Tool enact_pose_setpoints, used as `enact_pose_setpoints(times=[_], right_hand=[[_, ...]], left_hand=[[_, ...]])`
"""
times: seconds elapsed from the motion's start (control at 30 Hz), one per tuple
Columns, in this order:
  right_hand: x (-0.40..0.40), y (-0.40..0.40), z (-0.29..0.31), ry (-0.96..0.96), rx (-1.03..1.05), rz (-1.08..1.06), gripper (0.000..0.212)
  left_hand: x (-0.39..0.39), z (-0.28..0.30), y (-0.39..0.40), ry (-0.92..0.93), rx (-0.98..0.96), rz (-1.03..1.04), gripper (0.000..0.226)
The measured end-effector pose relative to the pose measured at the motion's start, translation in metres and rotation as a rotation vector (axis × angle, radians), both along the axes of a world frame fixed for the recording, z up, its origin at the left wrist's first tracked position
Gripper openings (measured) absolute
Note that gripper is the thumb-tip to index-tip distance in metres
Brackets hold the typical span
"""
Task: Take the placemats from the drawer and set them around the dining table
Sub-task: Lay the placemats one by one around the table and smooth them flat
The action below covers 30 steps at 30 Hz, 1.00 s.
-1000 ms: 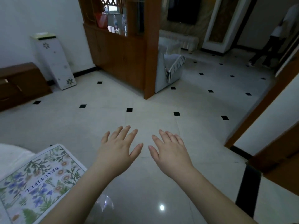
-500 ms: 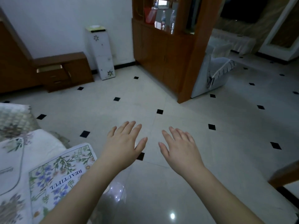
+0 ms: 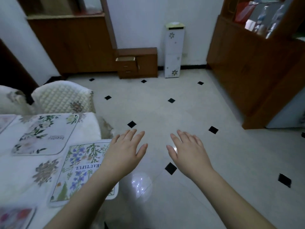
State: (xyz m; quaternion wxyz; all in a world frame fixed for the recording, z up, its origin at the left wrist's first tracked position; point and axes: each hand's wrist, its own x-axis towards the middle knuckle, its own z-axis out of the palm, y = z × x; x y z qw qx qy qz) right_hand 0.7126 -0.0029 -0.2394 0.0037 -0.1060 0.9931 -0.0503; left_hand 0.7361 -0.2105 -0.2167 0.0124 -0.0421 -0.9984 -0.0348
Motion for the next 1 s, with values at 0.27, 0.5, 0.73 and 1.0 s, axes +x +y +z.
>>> enact_pose_setpoints(times=[0.27,0.5,0.73,1.0], right_hand=[[-0.052,-0.046,-0.011,0.004,-0.017,0.279,0.056],[-0.089,-0.127,-0.016,-0.017,0.005,0.516,0.065],[-0.127,-0.198,-0.014,-0.018,0.047,0.71,0.091],[-0.147,-0.265,-0.036,-0.043,0.077,0.876,0.077]], left_hand=[[-0.002,-0.009,-0.03,-0.018,0.025,0.258,0.078],[-0.009,-0.024,-0.083,-0.094,0.075,0.527,0.092],[-0.021,-0.032,-0.128,-0.103,0.109,0.6,0.091],[-0.015,-0.063,-0.176,-0.131,0.055,0.756,0.07]])
